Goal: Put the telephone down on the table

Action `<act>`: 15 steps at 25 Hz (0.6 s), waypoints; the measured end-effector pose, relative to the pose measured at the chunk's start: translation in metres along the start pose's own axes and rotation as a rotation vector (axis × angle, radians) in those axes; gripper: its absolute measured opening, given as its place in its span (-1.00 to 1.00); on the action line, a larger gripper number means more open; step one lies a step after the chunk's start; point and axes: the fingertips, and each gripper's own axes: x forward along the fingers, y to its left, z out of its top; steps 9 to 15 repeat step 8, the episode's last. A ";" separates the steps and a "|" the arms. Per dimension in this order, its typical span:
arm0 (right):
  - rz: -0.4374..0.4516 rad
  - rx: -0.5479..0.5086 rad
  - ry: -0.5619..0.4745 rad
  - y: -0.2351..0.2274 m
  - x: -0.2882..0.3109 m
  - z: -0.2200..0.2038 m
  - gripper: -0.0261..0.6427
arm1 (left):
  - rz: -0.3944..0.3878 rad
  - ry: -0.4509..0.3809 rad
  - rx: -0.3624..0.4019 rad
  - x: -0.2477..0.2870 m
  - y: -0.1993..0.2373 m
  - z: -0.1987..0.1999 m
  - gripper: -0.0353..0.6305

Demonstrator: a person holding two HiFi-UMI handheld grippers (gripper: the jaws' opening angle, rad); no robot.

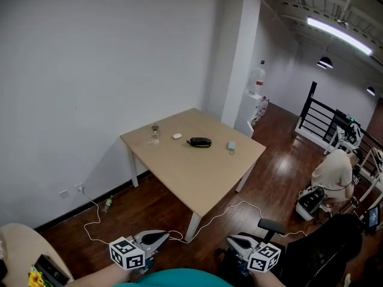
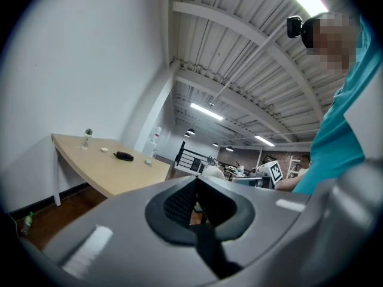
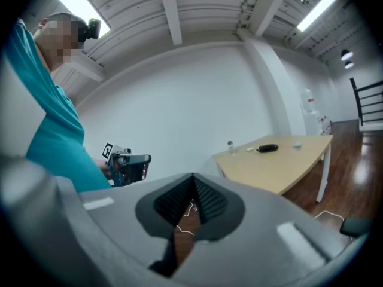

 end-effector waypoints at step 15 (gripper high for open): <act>0.008 -0.010 -0.002 0.001 -0.001 0.004 -0.92 | 0.002 -0.010 0.002 0.002 -0.003 0.002 -0.88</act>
